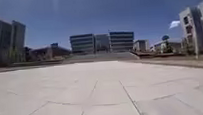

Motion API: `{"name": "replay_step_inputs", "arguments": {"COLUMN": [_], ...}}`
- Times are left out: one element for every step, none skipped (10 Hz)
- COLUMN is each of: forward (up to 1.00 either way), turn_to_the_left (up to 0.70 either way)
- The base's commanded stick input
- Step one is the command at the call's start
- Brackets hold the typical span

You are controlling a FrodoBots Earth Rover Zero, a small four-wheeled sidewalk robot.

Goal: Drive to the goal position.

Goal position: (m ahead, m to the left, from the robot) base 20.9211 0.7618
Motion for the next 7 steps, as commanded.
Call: {"name": "replay_step_inputs", "arguments": {"forward": [0.7,0.7,0.7,0.7,0.7,0.7,0.7], "turn_to_the_left": [0.0,0.0,0.0,0.0,0.0,0.0,0.0]}}
